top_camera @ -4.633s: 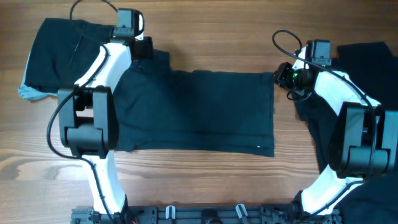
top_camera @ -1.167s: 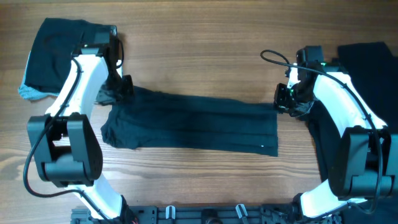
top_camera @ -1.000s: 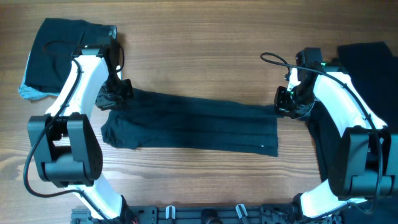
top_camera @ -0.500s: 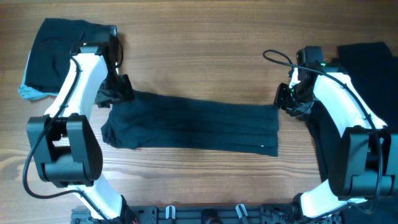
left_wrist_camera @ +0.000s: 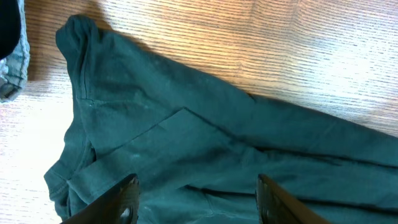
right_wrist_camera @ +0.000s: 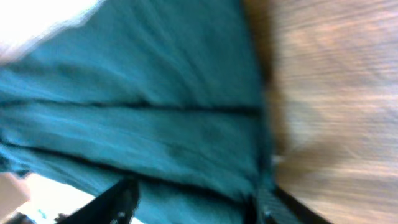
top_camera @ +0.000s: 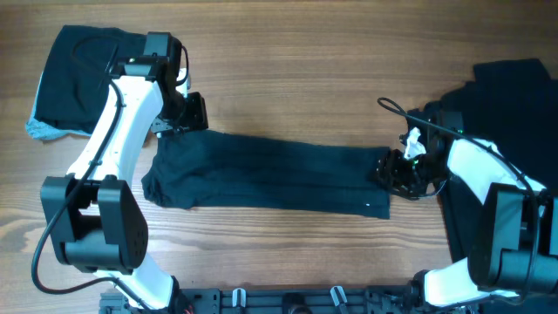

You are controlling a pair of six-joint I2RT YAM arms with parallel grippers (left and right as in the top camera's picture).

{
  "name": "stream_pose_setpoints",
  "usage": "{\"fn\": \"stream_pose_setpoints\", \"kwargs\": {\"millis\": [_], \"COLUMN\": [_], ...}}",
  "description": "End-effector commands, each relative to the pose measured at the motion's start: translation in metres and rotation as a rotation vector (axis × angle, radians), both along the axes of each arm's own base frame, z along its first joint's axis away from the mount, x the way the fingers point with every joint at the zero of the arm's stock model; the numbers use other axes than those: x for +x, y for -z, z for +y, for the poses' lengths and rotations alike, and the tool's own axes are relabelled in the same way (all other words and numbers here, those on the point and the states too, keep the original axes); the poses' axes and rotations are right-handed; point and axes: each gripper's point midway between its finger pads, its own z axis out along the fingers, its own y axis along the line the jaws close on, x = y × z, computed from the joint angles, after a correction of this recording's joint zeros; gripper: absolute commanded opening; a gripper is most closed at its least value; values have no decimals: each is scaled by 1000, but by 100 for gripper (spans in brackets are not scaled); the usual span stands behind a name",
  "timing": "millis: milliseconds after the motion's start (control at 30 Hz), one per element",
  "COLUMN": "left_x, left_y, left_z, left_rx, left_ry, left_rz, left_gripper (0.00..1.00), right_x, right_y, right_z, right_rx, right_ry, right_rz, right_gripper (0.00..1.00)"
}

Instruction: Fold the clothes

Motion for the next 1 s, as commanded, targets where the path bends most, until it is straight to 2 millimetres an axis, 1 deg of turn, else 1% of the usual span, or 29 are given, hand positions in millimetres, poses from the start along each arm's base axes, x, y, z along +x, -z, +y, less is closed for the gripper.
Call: {"fn": "stream_pose_setpoints", "kwargs": {"millis": [0,33,67,100,133,167,200,233,267,333,367,400,433,467,500,533,567,633,667,733,767,833,867,900,933,967], "left_x": [4,4,4,4,3,4,3,3,4,4,5,5,4,3,2,3,4,6,7,7,7,8,9,9,10,10], "left_y": [-9,-9,-9,-9,-9,-9,-9,-9,-9,-9,-9,-9,-9,-9,-8,-9,-9,-9,-9,-9,-9,-9,-9,-10,-10,-10], "left_z": [-4,-4,-4,-4,-4,-4,-4,-4,-4,-4,-3,-2,2,8,11,11,11,11,11,11,11,11,10,10,10,10], "left_rx": [-13,-13,-12,-12,-12,-12,-12,-12,-12,-11,-6,0,18,54,71,71,71,70,70,70,70,69,69,69,69,69], "left_ry": [20,20,20,20,20,20,20,20,20,23,23,22,19,14,13,12,12,12,12,12,12,11,11,11,11,11], "left_rz": [-34,-34,-33,-31,-31,-31,-31,-31,-31,-33,-36,-37,-34,-28,-27,-31,-35,-43,-45,-45,-46,-49,-53,-57,-59,-60], "left_gripper": [60,60,60,60,60,60,60,60,60,60,60,60,60,60,60,60,60,60,60,60,60,60,60,60,60,60], "right_x": [-21,-21,-21,-21,-23,-24,-29,-32,-30,-22,-15,-7,6,15,21,27,29,32,30,27,25,22,22,22,21,21], "right_y": [26,27,27,29,33,36,37,33,25,-1,-18,-35,-54,-68,-78,-84,-84,-85,-85,-85,-85,-82,-80,-78,-74,-70], "right_z": [8,7,6,4,-5,-11,-19,-29,-43,-71,-87,-102,-115,-118,-115,-104,-90,-55,-32,1,24,64,75,92,104,111], "right_rx": [30,23,14,1,-56,-96,-144,-195,-242,-336,-393,-450,-495,-504,-494,-476,-446,-394,-375,-366,-359,-340,-334,-308,-289,-290], "right_ry": [21,27,31,33,61,70,77,98,120,159,181,201,205,204,198,161,133,75,36,-15,-57,-117,-128,-141,-164,-167], "right_rz": [66,71,76,78,100,113,136,170,184,188,170,143,89,47,28,7,-5,-15,-12,-15,-27,-52,-62,-66,-71,-66], "right_gripper": [48,38,25,16,7,4,4,4,4,4,4,4,5,4,4,4,4,4,4,4,4,4,4,4,4,4]}}
